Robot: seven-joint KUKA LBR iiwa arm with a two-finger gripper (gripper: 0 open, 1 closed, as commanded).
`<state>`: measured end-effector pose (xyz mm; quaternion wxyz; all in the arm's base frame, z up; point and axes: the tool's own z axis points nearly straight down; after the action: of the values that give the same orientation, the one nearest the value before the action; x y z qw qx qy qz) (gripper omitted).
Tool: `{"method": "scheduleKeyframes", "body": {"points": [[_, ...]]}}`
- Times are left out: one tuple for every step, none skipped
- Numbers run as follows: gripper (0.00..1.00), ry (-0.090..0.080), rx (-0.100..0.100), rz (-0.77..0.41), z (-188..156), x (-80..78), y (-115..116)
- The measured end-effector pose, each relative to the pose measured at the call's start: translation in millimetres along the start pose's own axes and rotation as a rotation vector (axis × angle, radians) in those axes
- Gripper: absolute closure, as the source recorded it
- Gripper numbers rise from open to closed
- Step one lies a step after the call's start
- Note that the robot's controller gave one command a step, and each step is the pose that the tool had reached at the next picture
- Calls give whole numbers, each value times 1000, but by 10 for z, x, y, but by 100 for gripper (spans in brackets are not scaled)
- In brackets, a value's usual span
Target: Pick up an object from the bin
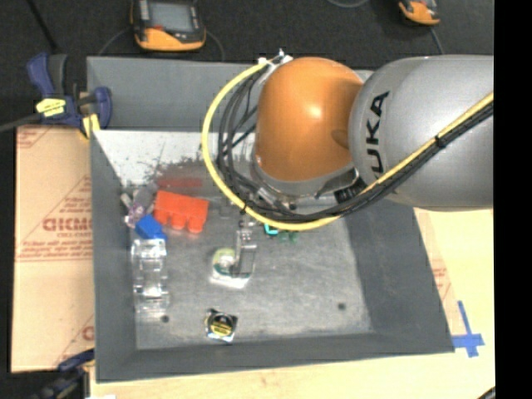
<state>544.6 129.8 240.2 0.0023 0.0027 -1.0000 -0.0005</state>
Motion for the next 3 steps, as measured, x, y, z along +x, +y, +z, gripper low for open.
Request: {"method": "scheduleKeyframes", "body": {"points": [[0,-1,0,142,1742,-192,-326],[0,-10,-2,385,1387,-228,-427],[0,-10,-2,539,1253,-363,-525]]}}
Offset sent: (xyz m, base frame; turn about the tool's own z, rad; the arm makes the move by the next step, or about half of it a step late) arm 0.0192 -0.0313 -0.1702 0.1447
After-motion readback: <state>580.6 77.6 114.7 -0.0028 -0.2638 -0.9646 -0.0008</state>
